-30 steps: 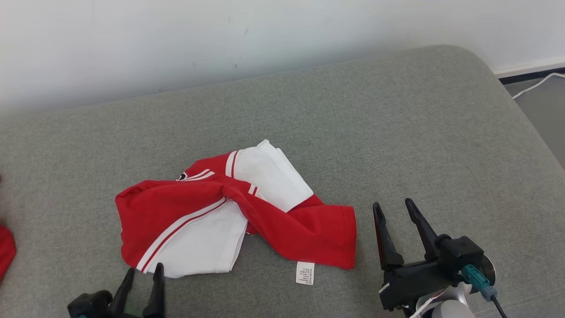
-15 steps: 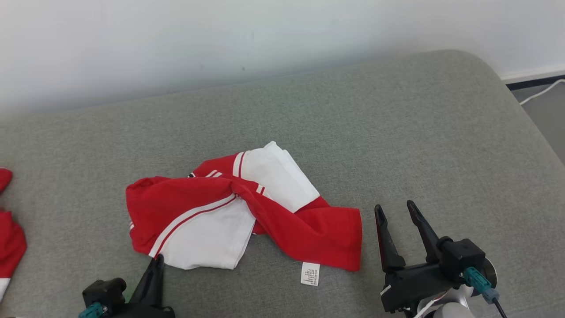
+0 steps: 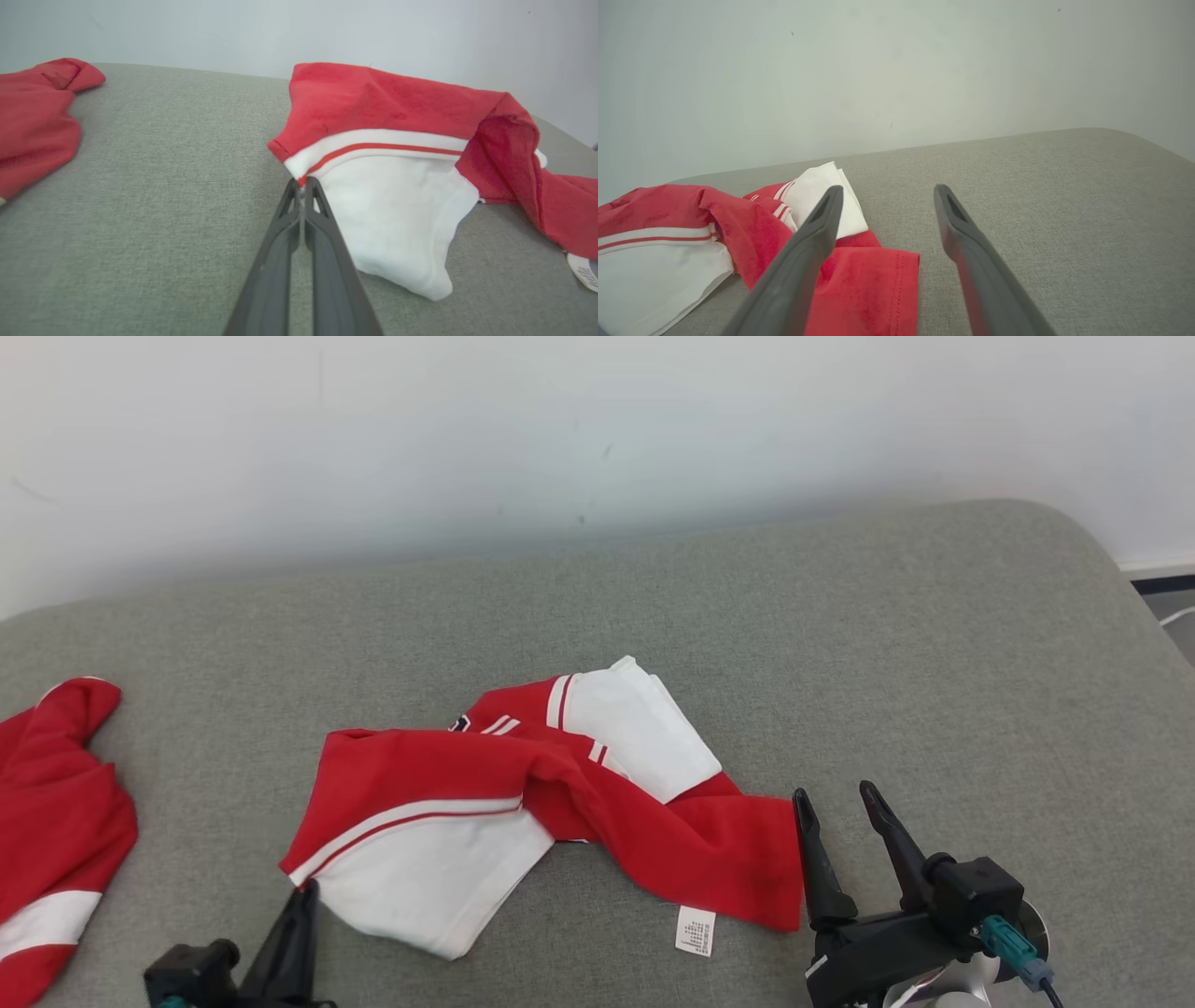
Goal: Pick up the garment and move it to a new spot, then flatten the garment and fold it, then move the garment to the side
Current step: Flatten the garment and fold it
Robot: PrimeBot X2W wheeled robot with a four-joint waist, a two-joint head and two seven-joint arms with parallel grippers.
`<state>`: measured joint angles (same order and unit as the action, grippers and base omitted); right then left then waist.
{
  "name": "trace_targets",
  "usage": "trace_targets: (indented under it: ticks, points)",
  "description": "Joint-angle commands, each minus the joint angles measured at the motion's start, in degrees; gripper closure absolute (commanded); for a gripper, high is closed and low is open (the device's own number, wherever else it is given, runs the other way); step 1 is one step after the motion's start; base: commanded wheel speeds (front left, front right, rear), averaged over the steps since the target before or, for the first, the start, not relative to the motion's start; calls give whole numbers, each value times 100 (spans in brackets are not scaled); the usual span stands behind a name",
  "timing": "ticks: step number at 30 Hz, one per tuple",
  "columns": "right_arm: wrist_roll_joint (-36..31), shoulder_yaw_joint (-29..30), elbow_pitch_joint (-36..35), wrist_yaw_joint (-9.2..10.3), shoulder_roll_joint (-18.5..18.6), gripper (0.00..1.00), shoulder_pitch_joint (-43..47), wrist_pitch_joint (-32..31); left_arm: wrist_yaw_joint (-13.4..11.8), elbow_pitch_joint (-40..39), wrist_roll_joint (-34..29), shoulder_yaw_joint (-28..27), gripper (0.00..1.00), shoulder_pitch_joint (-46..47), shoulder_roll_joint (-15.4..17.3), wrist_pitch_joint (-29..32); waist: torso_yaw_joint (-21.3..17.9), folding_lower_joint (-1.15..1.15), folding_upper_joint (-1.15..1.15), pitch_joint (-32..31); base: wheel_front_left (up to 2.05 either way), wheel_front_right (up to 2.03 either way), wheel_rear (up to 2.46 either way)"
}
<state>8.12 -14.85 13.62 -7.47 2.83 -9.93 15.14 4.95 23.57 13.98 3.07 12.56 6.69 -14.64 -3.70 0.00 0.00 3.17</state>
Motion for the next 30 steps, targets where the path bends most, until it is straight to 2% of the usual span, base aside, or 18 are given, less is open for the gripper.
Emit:
trace_targets:
  ticks: [1,9,14,15,16,17,24,30]
  points:
    - [20,-18,12,-4,4,0,66,18,5,-84,-63,-31,100,-99,133,52,70,0,0,-82,0,0,0]
    - [57,-74,71,-4,4,0,68,18,42,-271,-16,-76,100,-218,503,505,26,0,0,-136,0,0,0]
    - [45,-53,102,-4,4,0,93,18,5,-243,-53,-57,100,-261,635,562,-8,0,0,-136,0,0,0]
    - [44,-53,102,-4,4,0,91,18,0,-210,-47,-59,89,-259,643,555,-8,0,0,-130,0,0,0]
    - [42,-51,107,-4,4,0,86,18,-37,-200,-82,-63,33,-247,662,506,-8,0,0,-124,0,0,0]
    - [39,-52,111,-4,4,0,80,18,-72,-194,-87,-78,0,-232,648,464,-5,0,0,-121,0,0,0]
    - [-2,15,145,-4,4,0,105,18,-220,-286,60,-153,0,-438,435,171,73,0,0,-170,0,0,0]
    - [-60,161,147,-4,4,0,140,18,-350,-693,115,-267,0,-711,234,-12,204,0,0,-240,0,0,0]
